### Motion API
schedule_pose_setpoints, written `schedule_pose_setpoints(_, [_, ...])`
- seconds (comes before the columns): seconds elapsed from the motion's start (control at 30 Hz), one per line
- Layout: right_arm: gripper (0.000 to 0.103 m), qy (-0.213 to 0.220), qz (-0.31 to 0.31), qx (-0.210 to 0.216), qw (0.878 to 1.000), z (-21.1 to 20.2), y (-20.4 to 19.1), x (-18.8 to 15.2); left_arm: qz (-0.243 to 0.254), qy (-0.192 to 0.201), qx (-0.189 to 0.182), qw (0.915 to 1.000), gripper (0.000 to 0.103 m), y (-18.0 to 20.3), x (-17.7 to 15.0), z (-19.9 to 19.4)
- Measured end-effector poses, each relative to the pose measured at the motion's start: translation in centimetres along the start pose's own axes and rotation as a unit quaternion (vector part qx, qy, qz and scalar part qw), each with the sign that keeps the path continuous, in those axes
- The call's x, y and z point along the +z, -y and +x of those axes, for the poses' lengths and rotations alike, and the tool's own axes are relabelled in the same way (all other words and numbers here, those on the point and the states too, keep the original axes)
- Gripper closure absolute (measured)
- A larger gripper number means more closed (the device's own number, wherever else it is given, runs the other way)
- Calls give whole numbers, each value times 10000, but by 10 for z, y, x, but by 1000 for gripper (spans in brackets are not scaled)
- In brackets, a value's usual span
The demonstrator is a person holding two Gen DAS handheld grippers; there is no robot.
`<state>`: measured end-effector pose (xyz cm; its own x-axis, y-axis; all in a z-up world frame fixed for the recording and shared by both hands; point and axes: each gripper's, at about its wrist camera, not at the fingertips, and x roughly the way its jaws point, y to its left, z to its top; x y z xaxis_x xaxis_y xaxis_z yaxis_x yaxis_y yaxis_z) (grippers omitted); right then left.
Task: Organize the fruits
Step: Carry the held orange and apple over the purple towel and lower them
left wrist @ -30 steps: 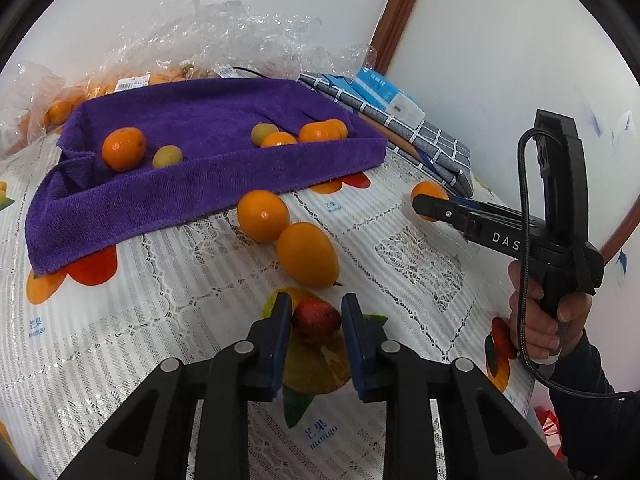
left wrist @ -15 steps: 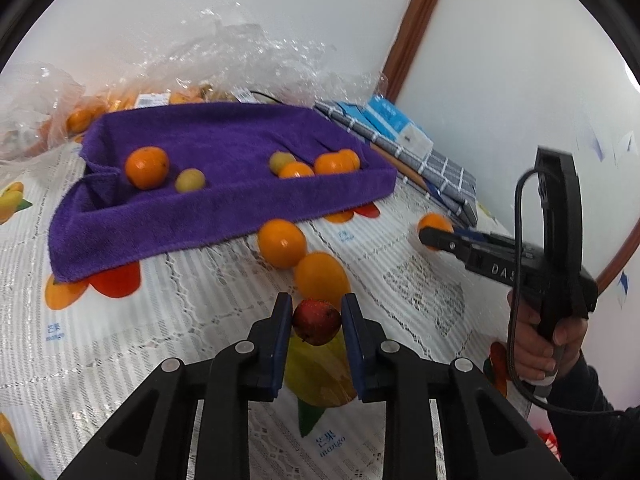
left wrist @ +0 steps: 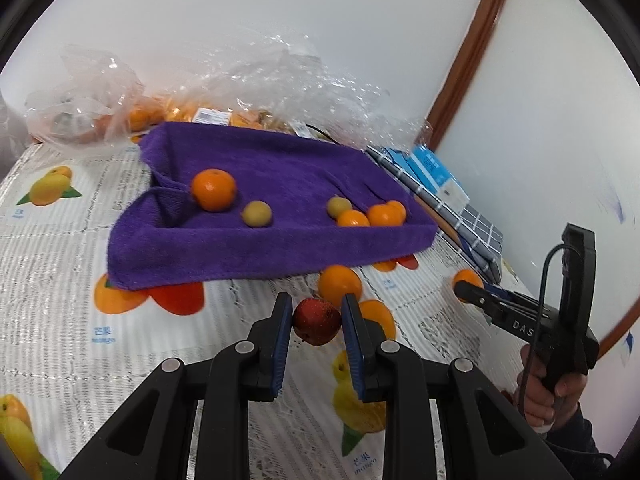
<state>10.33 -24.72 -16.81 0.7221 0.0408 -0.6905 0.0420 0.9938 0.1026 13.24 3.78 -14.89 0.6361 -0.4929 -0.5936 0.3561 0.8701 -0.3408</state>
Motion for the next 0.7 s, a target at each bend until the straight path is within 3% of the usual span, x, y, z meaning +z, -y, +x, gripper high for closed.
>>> schedule_pose_setpoints(0.2, [63, -15, 19, 38, 10000, -2, -2, 6, -149, 183, 107, 9997, 79, -7, 4, -9])
schedule_pose_setpoints(0.47, [63, 365, -119, 53, 9992, -20, -11, 39, -724, 641, 472, 9942, 79, -36, 17, -26])
schedule_pose_setpoints(0.7, [63, 522, -286, 92, 9982, -10, -23, 71, -798, 777, 633, 9918, 79, -43, 51, -26])
